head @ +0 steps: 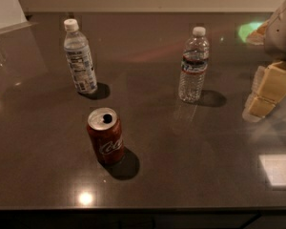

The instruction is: Pick water bottle

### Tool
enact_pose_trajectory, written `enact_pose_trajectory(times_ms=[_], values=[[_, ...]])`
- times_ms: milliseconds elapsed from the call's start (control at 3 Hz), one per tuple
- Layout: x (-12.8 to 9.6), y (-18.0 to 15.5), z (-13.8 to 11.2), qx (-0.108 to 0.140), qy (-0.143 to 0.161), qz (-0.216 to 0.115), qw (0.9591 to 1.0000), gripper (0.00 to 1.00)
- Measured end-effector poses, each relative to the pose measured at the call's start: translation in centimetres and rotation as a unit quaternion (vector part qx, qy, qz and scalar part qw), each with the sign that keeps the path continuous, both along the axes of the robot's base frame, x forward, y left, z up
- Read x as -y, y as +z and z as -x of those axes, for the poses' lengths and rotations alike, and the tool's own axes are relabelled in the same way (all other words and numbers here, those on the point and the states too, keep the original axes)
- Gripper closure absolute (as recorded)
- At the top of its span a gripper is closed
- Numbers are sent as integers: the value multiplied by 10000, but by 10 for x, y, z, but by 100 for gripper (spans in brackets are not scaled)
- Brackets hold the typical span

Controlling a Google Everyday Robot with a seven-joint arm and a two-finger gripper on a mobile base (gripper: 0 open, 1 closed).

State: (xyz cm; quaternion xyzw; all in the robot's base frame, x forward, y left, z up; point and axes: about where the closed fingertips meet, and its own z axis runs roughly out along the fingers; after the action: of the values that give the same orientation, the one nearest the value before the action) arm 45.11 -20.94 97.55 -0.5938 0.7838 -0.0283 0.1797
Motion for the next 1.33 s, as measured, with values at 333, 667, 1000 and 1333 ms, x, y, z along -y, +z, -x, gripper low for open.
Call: enact_pose_trajectory(times_ms=[333,667,1000,1333], values=[[-2,-1,-22,168,-274,-327,9989,0],[-4,-3,-50,289,-582,-775,9949,0],[-15,-10,-75,359,-738,-1255,9887,0],[-30,-15,-93,411,-777,-1628,9827,0]])
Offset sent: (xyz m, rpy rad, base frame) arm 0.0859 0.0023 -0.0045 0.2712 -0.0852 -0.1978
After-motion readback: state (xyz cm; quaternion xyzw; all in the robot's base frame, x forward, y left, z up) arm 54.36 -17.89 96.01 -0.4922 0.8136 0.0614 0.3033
